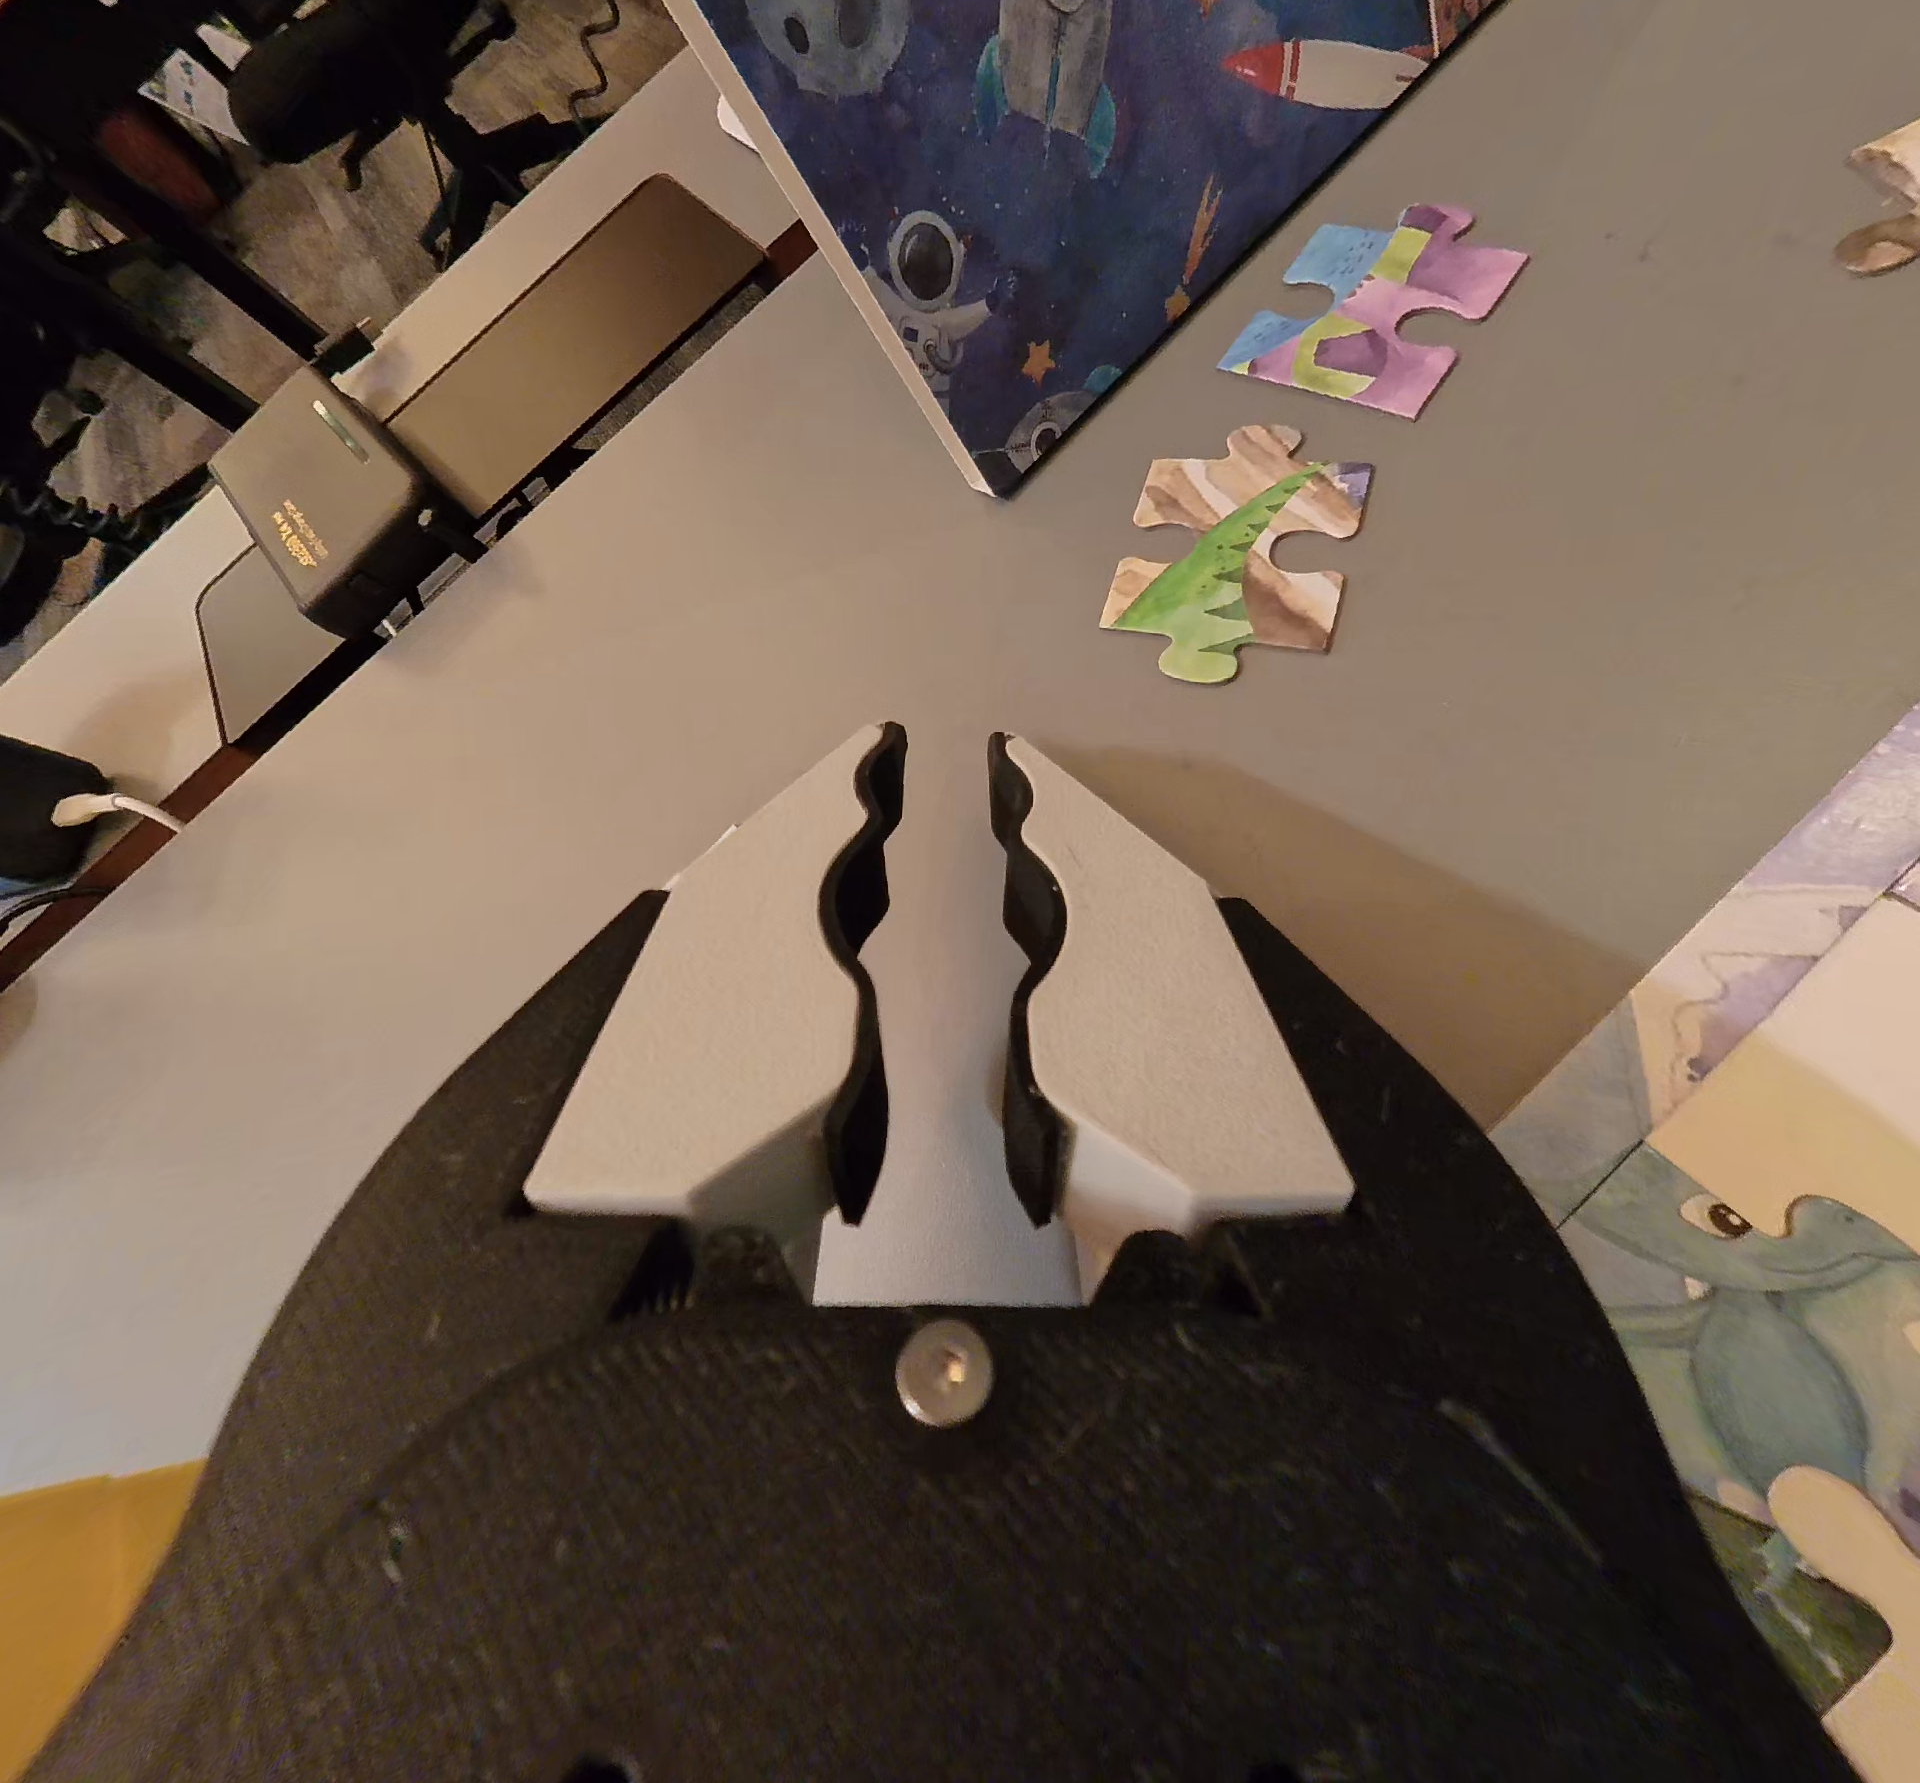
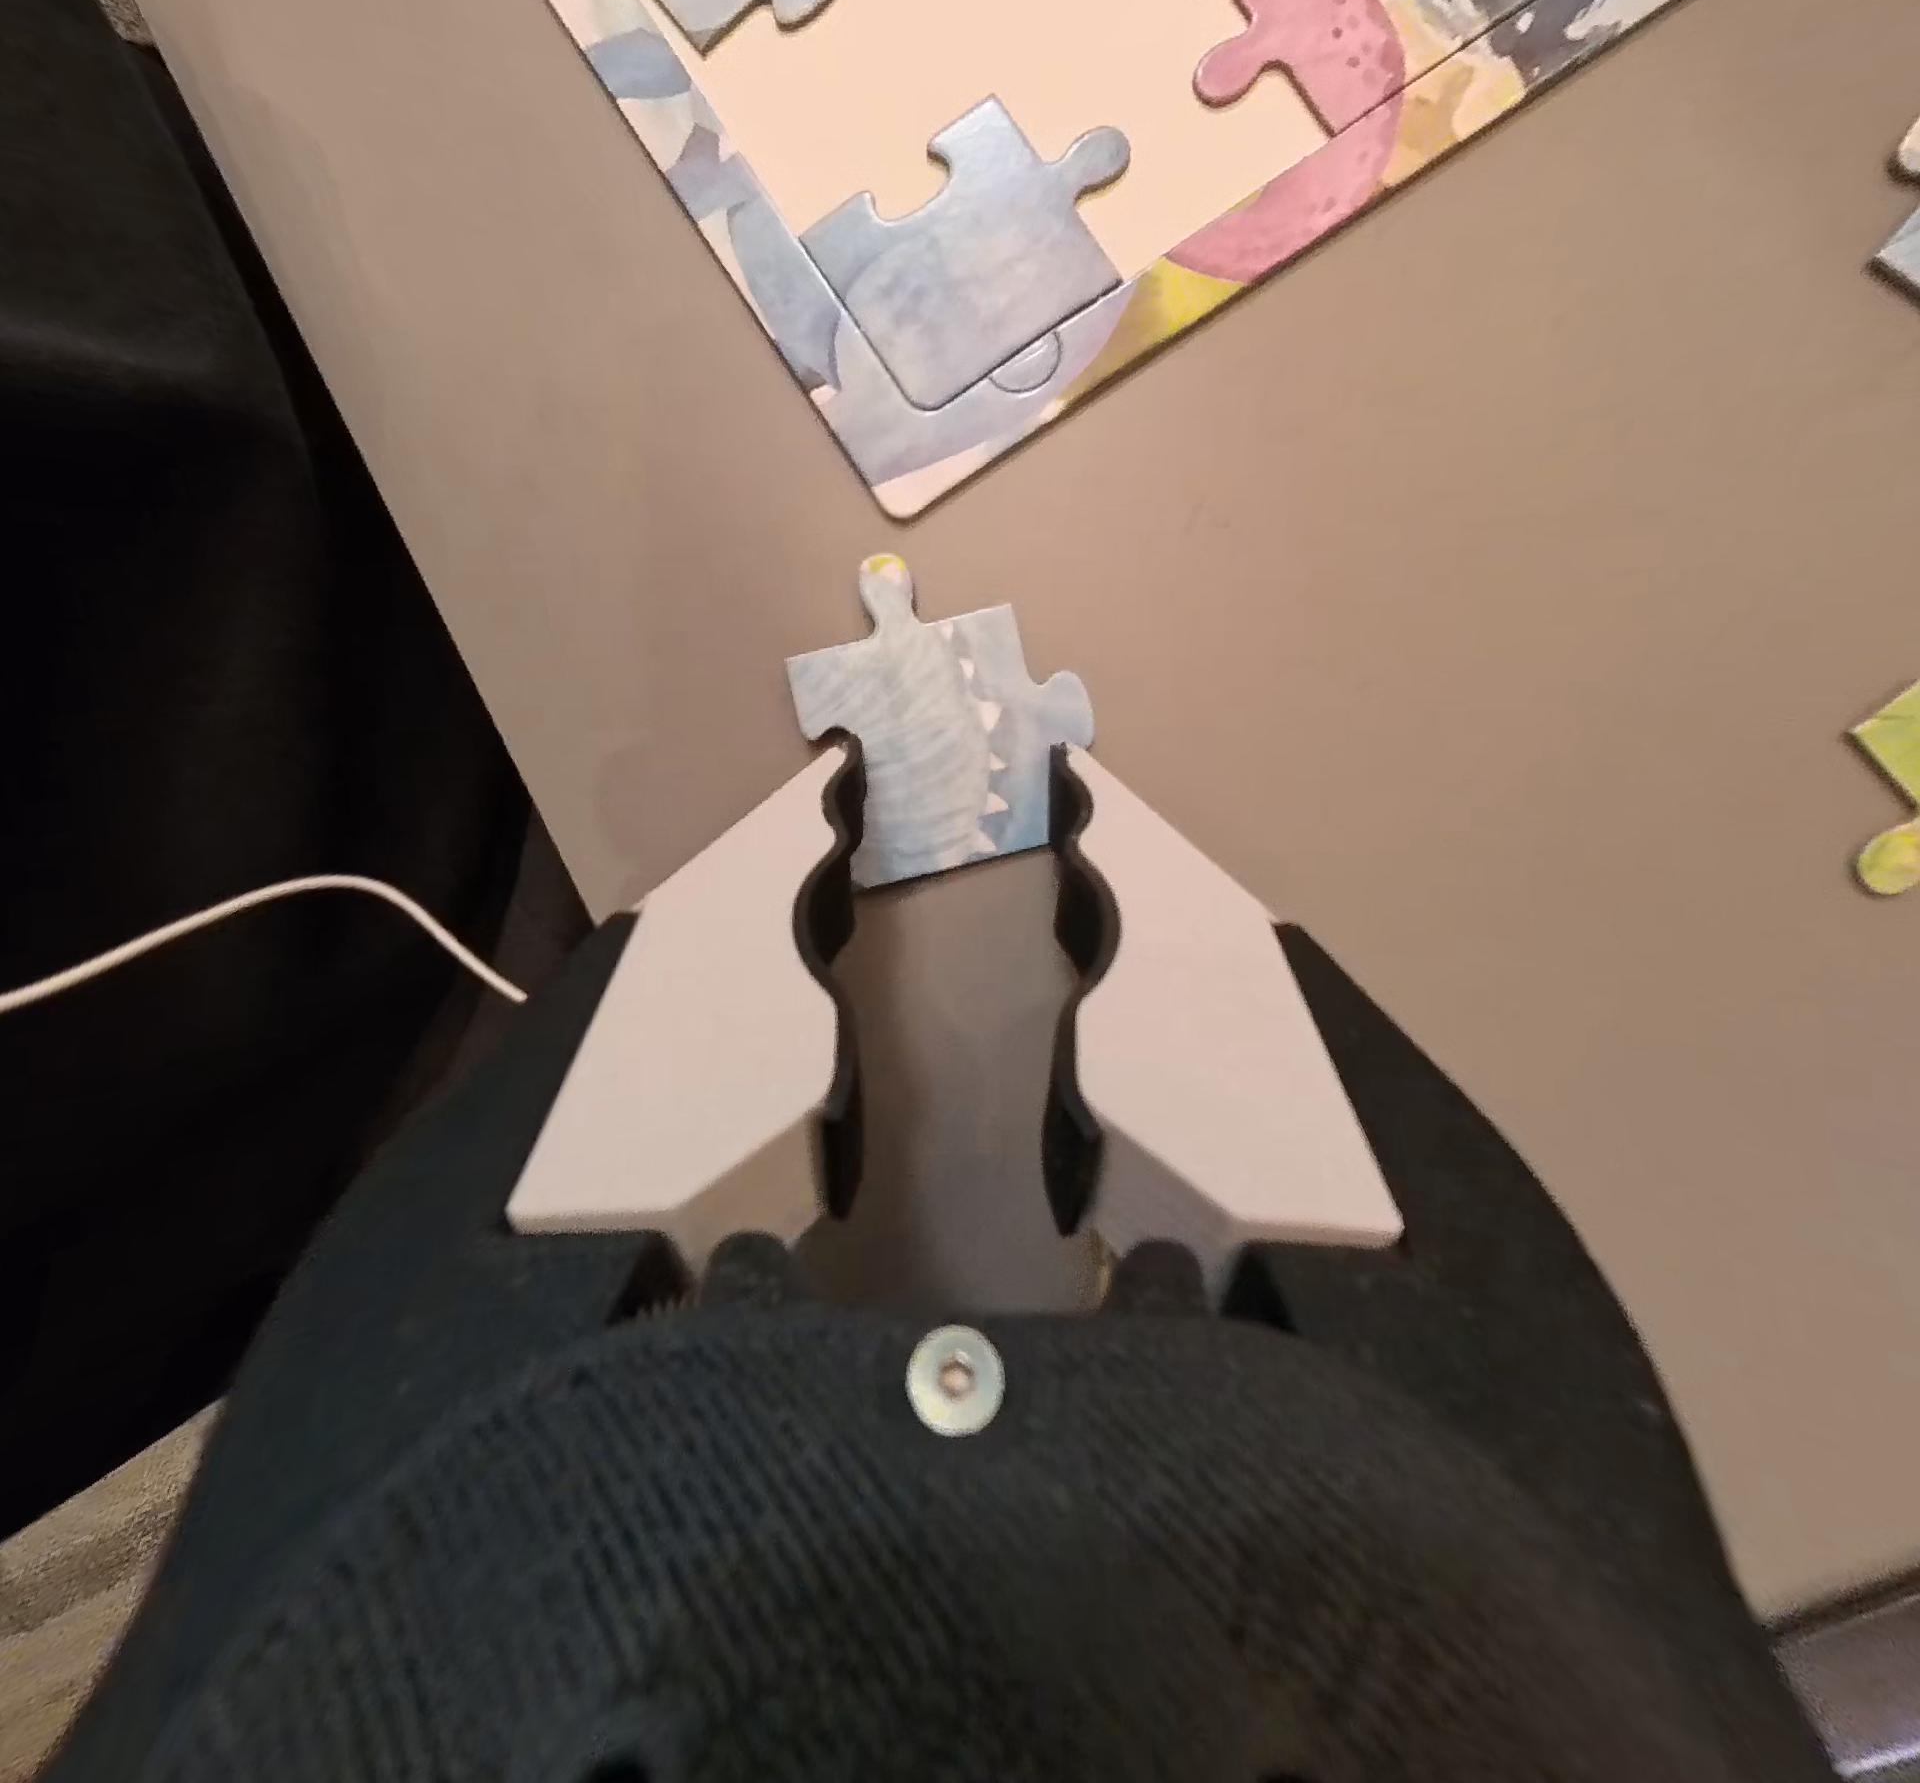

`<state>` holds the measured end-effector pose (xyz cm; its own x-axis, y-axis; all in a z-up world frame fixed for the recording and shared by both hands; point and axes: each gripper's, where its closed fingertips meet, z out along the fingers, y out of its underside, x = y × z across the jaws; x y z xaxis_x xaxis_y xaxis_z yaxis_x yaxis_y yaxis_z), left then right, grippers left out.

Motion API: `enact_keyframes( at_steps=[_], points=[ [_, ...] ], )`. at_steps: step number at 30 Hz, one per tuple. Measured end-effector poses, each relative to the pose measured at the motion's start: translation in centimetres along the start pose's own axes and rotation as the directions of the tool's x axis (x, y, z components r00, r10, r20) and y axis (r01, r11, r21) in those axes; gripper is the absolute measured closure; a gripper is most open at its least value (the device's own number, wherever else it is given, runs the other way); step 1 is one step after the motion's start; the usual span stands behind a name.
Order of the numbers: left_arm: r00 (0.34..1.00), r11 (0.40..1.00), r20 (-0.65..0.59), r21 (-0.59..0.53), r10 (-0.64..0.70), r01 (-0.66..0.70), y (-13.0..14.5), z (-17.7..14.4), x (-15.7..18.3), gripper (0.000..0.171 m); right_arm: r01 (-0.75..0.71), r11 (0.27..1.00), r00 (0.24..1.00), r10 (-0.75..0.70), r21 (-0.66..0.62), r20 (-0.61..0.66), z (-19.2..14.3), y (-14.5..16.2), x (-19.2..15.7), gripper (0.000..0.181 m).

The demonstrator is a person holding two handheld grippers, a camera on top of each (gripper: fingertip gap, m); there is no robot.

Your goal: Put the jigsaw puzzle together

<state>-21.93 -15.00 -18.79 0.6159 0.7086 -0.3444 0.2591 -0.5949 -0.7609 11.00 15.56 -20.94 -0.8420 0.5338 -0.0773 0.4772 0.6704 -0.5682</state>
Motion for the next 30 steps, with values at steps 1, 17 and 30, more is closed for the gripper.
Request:
enact_keyframes(
  at_steps=[1,17,30],
  points=[
    [1.0,1.0,-0.001,-0.001,0.0,0.0,0.0,0.0,0.0,0.157,-0.004,1.0,1.0,0.004,0.001,-0.002,-0.1,0.1,0.1,0.147],
    [1.0,1.0,0.0,-0.009,0.01,-0.01,0.1,0.1,0.1,0.157,-0.03,0.999,0.993,0.033,0.027,-0.117,0.0,0.2,2.6,0.136],
    [1.0,1.0,-0.004,-0.011,0.011,-0.011,0.1,0.1,0.1,0.157,0.0,1.0,0.996,0.002,0.013,-0.093,-0.4,0.0,2.0,0.149]
  ],
)
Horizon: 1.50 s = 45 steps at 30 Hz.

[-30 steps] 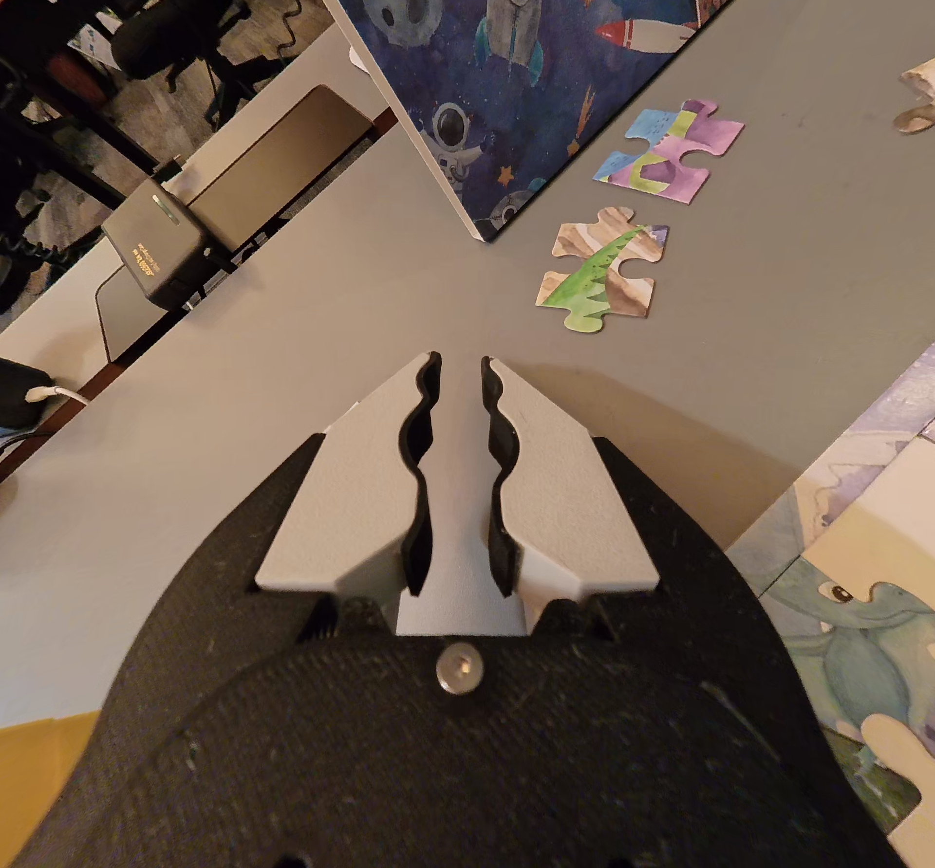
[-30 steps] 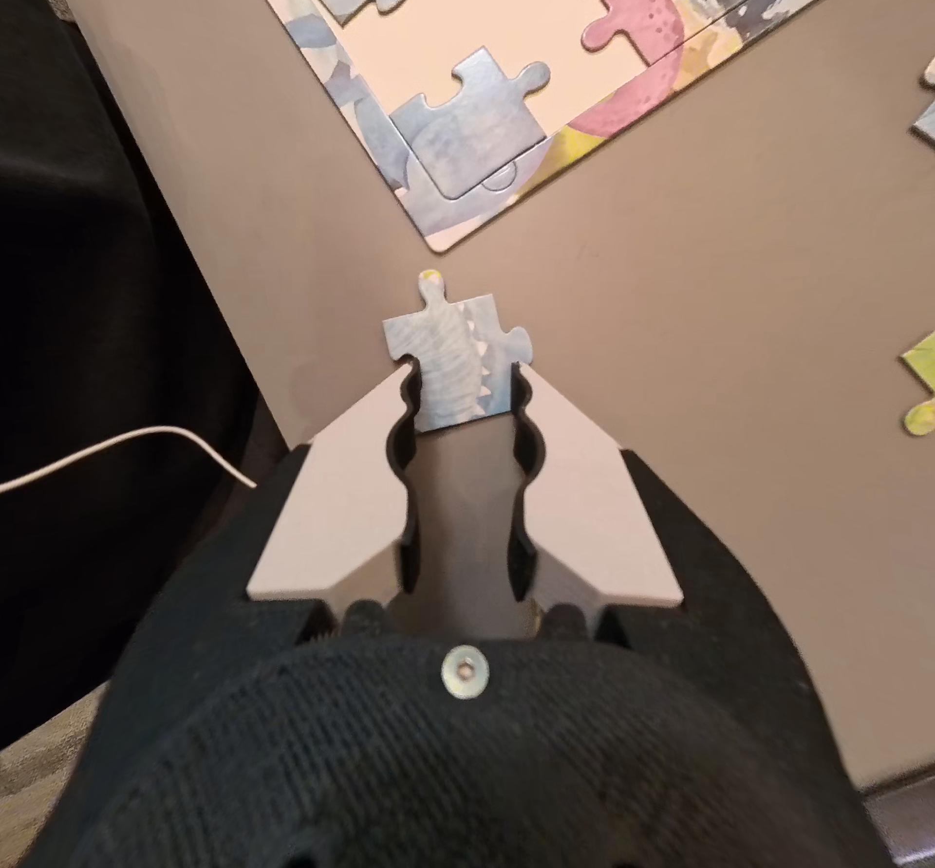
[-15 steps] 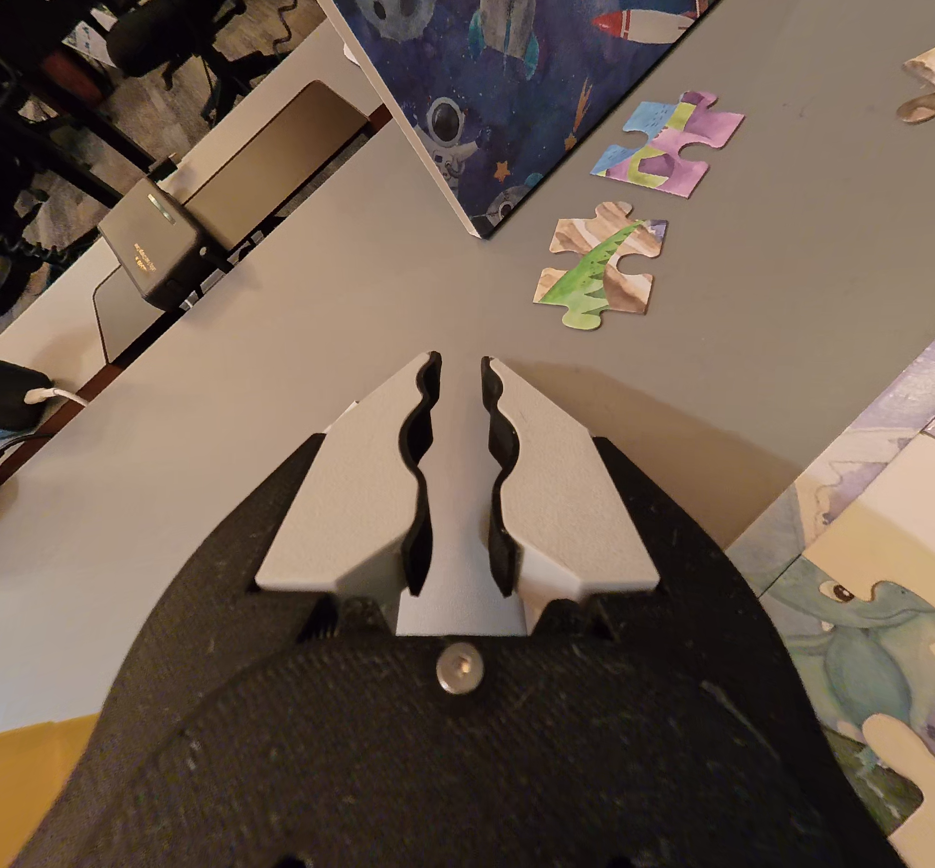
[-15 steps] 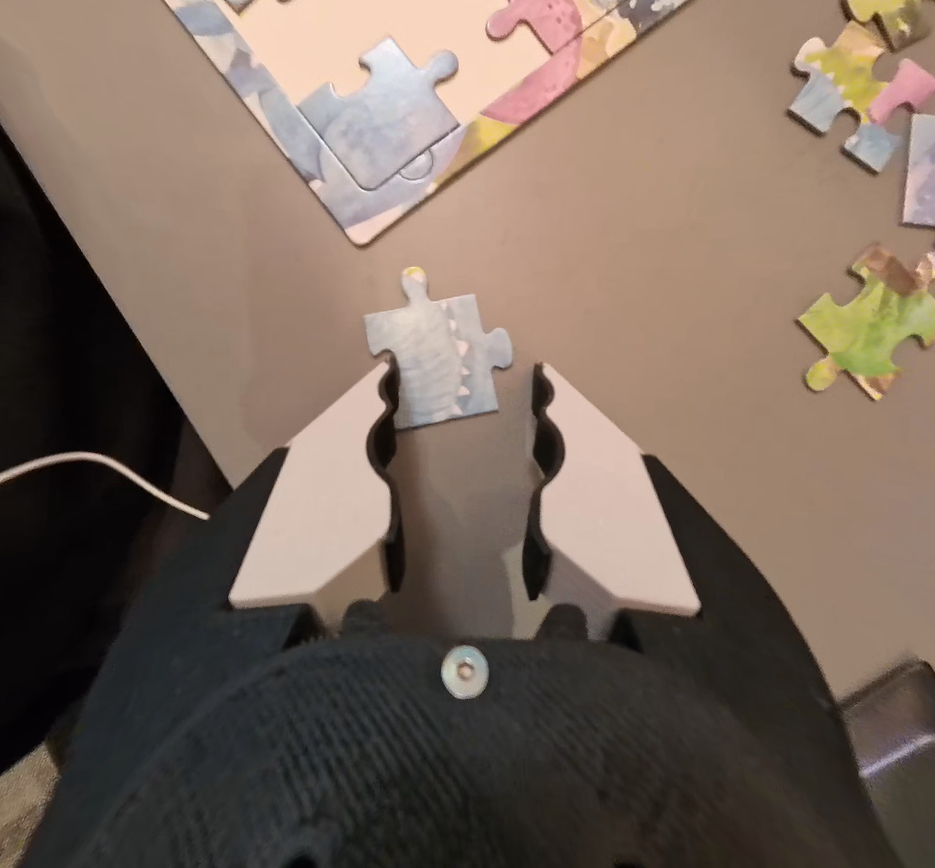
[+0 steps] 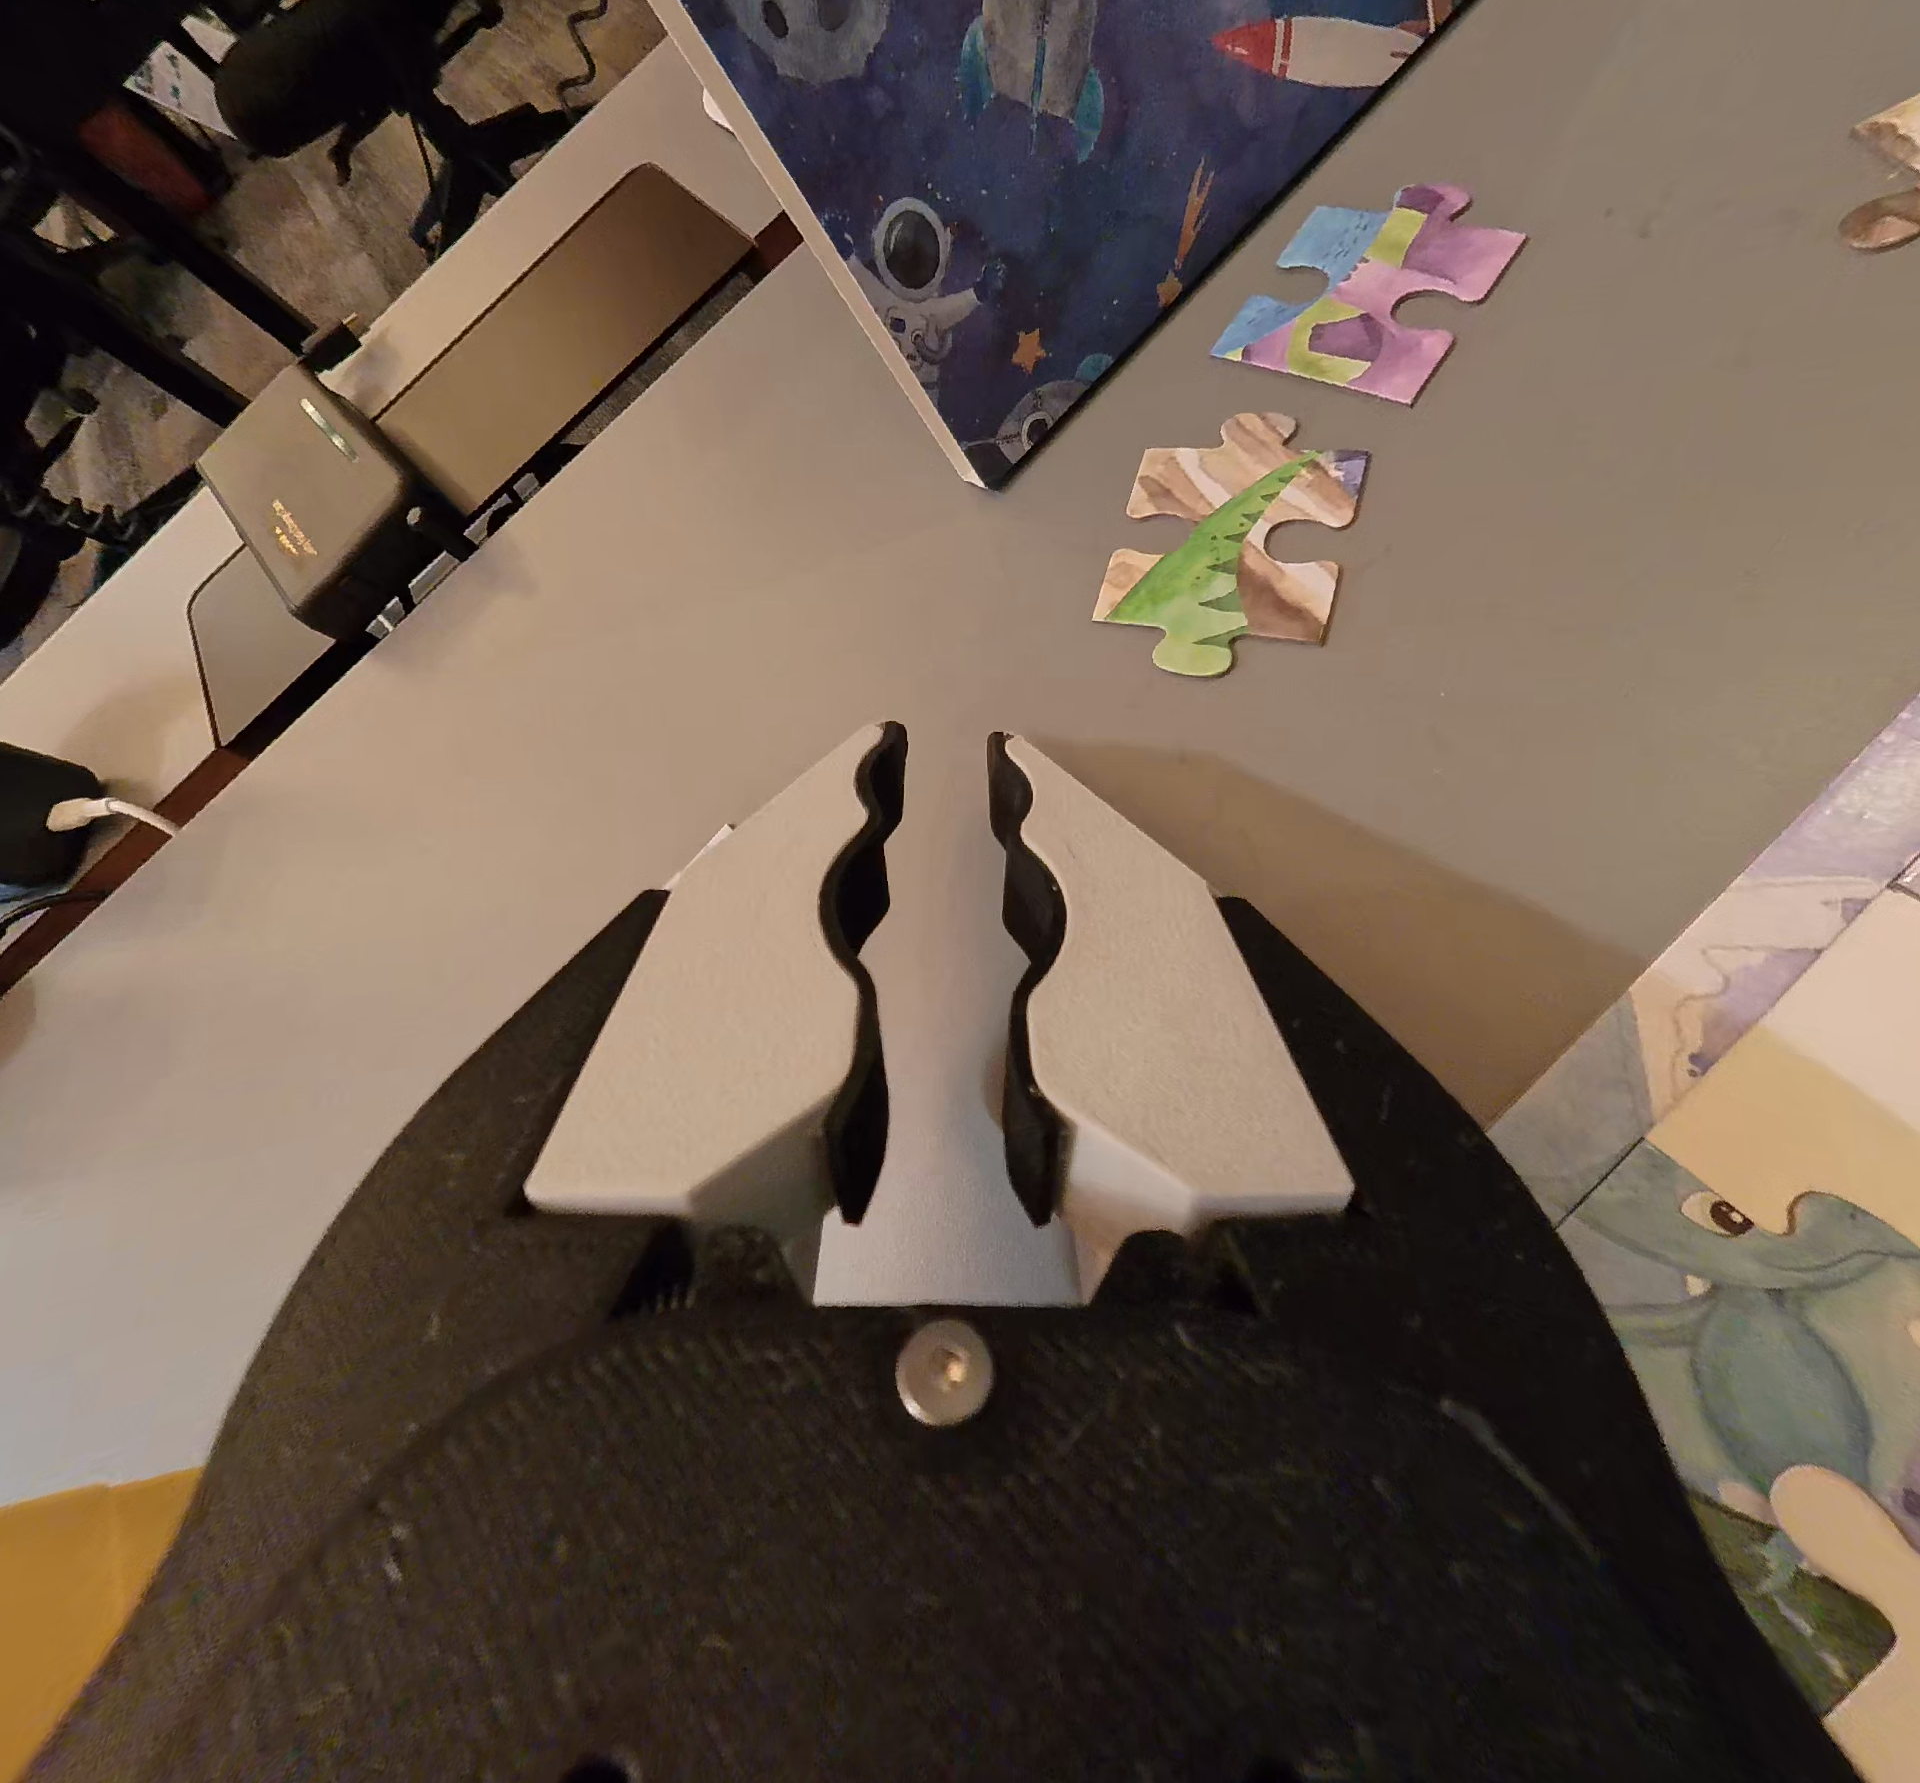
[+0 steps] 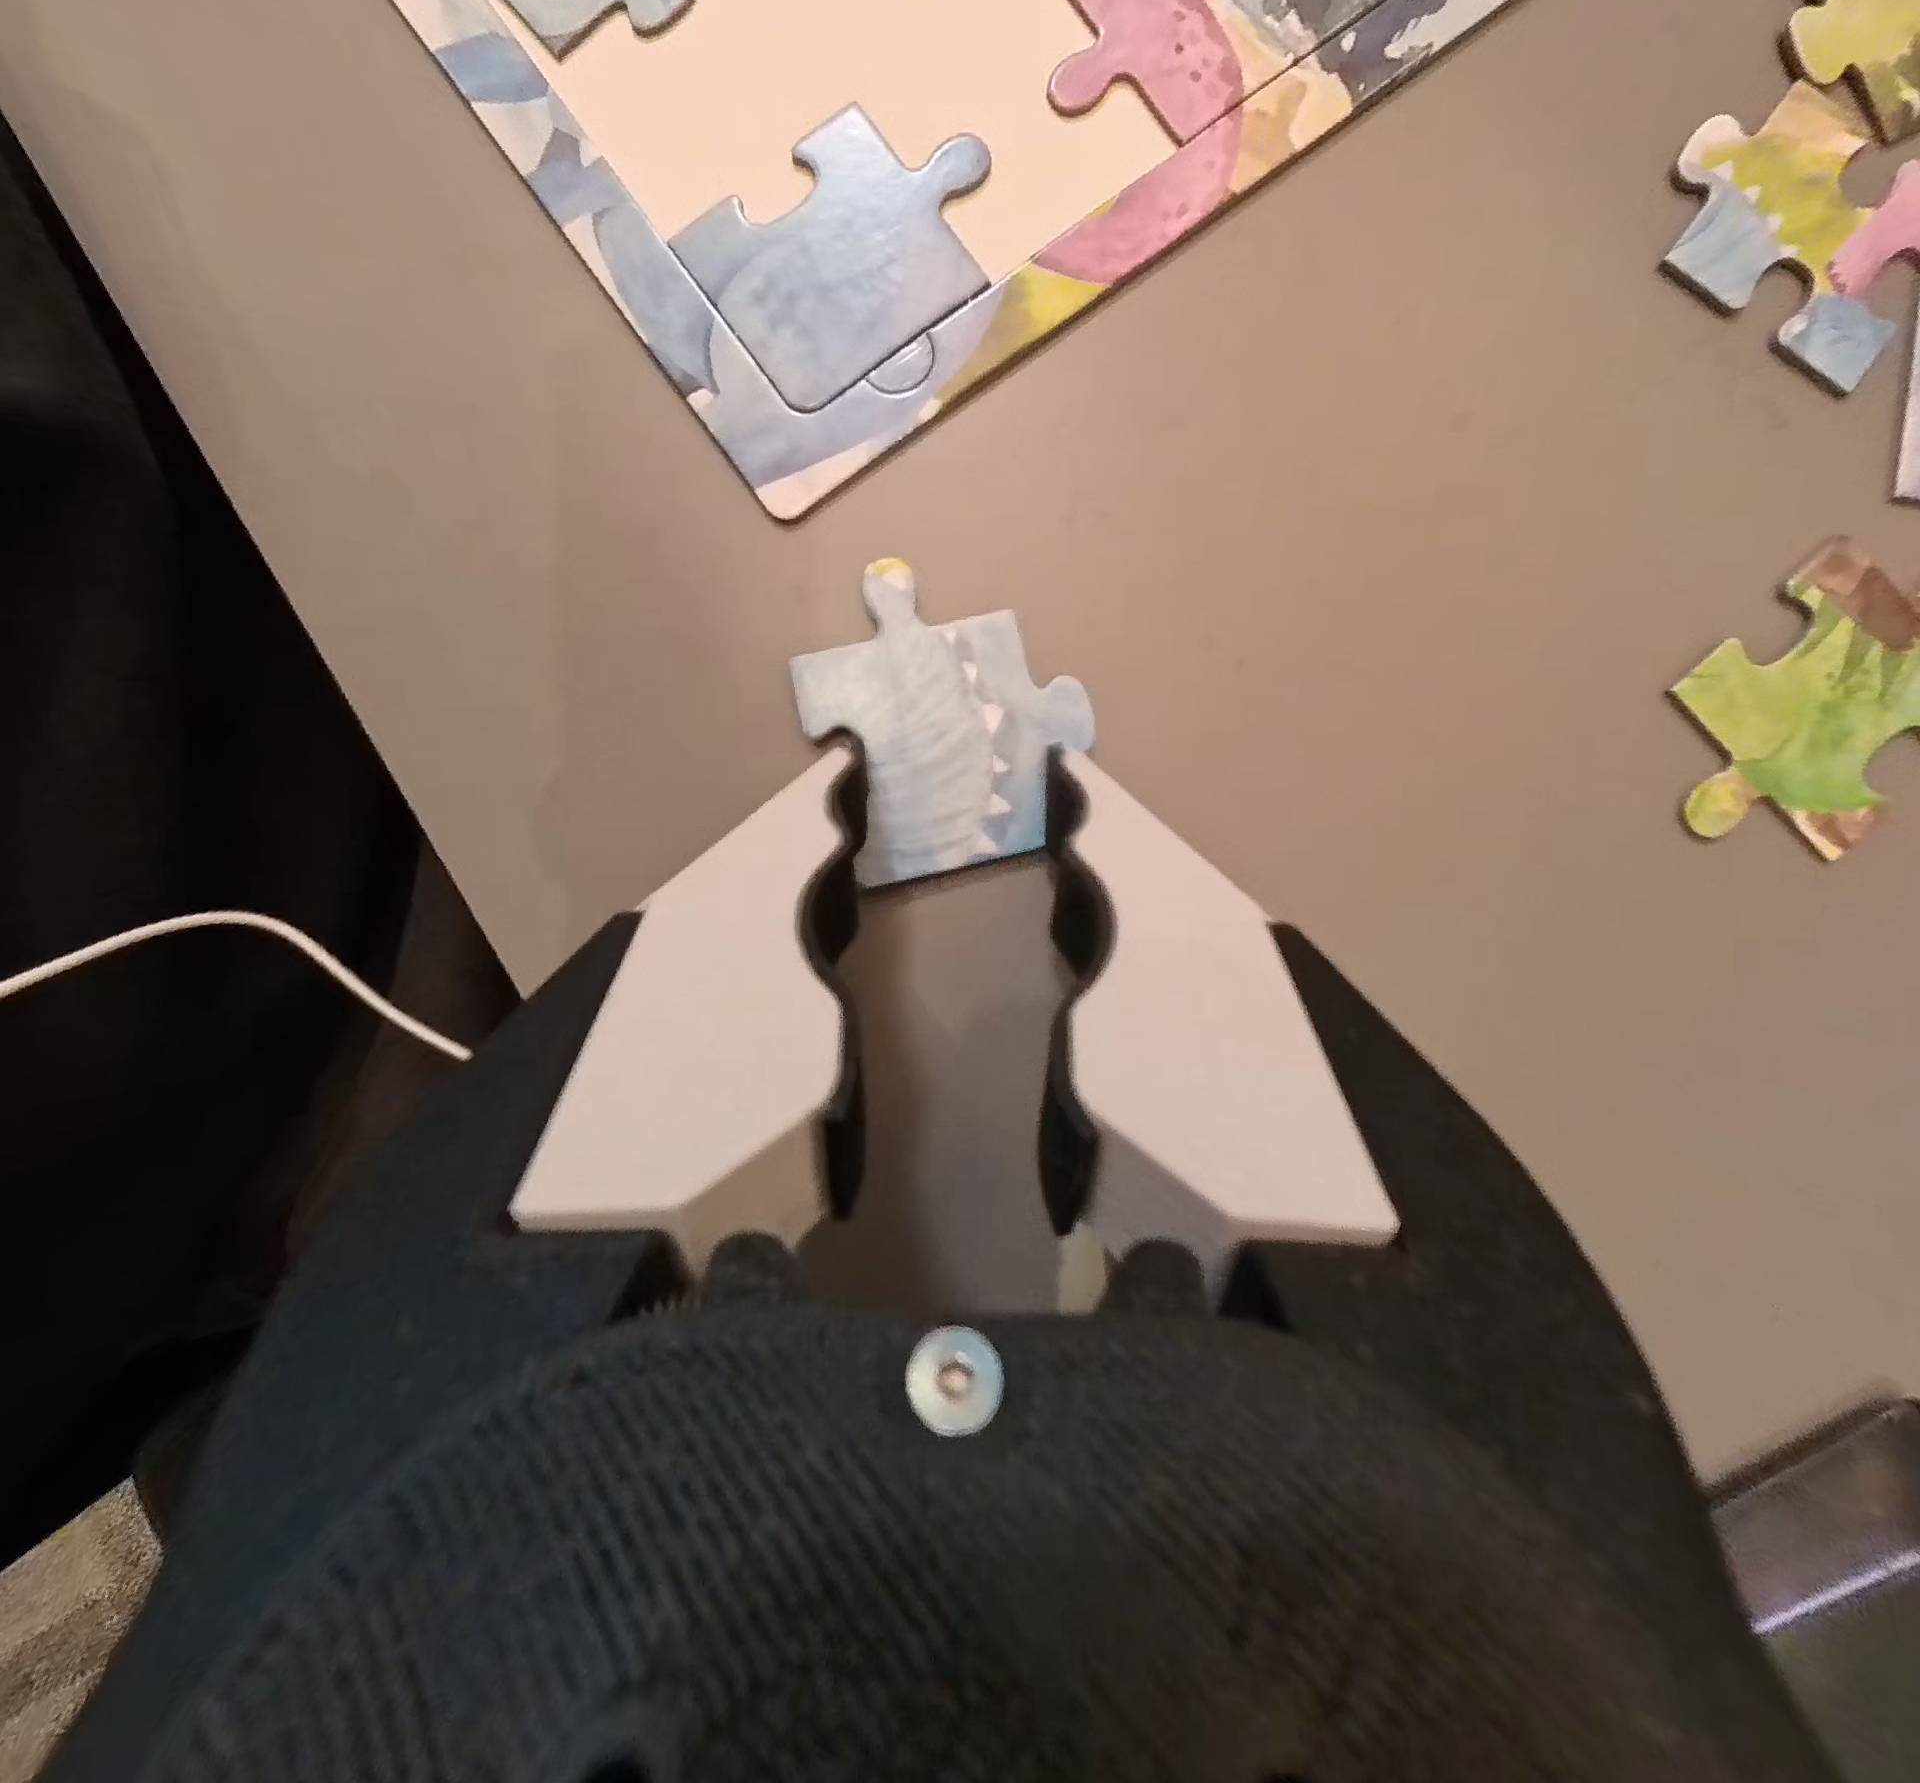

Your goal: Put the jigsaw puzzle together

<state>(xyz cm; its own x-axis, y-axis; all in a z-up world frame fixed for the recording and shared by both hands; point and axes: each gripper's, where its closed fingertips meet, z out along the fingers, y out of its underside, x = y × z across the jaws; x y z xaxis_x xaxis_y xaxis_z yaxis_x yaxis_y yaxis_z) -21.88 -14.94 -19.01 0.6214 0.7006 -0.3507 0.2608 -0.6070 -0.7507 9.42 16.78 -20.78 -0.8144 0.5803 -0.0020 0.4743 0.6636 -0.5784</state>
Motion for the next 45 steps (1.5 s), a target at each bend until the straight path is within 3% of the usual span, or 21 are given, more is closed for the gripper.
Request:
enact_keyframes(
  at_steps=[1,2,5,9,16,20,23,25,30,32,34,36,42,45],
  points=[
    [1.0,1.0,0.001,-0.001,0.002,-0.002,0.0,0.0,0.0,0.157,0.014,1.0,1.0,-0.014,0.008,0.011,-0.2,-0.1,-0.2,0.178],
    [1.0,1.0,0.002,-0.001,0.003,-0.003,0.0,0.0,0.0,0.157,0.023,0.999,1.0,-0.023,0.028,0.004,-0.4,-0.4,-0.1,0.18],
    [1.0,1.0,0.003,-0.003,0.004,-0.004,0.0,0.0,0.0,0.157,0.007,0.999,1.0,-0.007,0.032,0.012,-0.8,-0.7,0.0,0.162],
    [1.0,1.0,0.001,-0.003,0.002,-0.002,0.0,0.0,0.0,0.158,-0.002,1.0,0.997,0.003,0.015,-0.079,-1.0,-0.3,1.8,0.151],
    [1.0,1.0,0.003,-0.002,0.005,-0.005,0.0,0.0,0.0,0.158,-0.2,0.979,0.959,0.202,0.027,-0.198,-0.4,1.1,5.4,0.122],
    [1.0,1.0,-0.001,-0.006,0.004,-0.004,0.1,0.1,0.1,0.158,-0.179,0.984,0.937,0.171,0.003,-0.306,-1.2,1.6,7.1,0.128],
    [1.0,1.0,0.001,-0.009,0.011,-0.011,0.1,0.1,0.1,0.158,-0.189,0.982,0.868,0.16,-0.014,-0.469,-2.4,2.5,9.9,0.138],
    [1.0,1.0,0.001,-0.01,0.013,-0.013,0.1,0.1,0.1,0.158,-0.206,0.977,0.869,0.205,0.047,-0.45,-2.4,1.9,9.8,0.138],
    [1.0,1.0,0.0,-0.012,0.013,-0.013,0.2,0.1,0.1,0.158,-0.324,0.911,0.897,0.382,0.256,-0.223,-1.9,-1.2,7.3,0.122],
    [1.0,1.0,0.001,-0.016,0.017,-0.017,0.2,0.2,0.2,0.158,-0.368,0.895,0.886,0.42,0.252,-0.196,-1.1,-1.1,7.0,0.108],
    [1.0,1.0,0.002,-0.019,0.022,-0.022,0.2,0.2,0.2,0.158,-0.362,0.913,0.876,0.402,0.187,-0.267,-0.3,0.0,7.5,0.103],
    [1.0,1.0,0.004,-0.017,0.024,-0.024,0.2,0.2,0.2,0.158,-0.327,0.93,0.875,0.365,0.166,-0.319,0.0,0.3,7.8,0.11],
    [1.0,1.0,0.002,-0.019,0.023,-0.023,0.2,0.2,0.2,0.158,-0.337,0.927,0.871,0.373,0.165,-0.319,-0.3,0.6,8.1,0.148],
    [1.0,0.999,0.004,-0.021,0.027,-0.027,0.2,0.2,0.2,0.158,-0.333,0.929,0.873,0.369,0.161,-0.319,-0.5,0.7,8.1,0.144]
  ],
)
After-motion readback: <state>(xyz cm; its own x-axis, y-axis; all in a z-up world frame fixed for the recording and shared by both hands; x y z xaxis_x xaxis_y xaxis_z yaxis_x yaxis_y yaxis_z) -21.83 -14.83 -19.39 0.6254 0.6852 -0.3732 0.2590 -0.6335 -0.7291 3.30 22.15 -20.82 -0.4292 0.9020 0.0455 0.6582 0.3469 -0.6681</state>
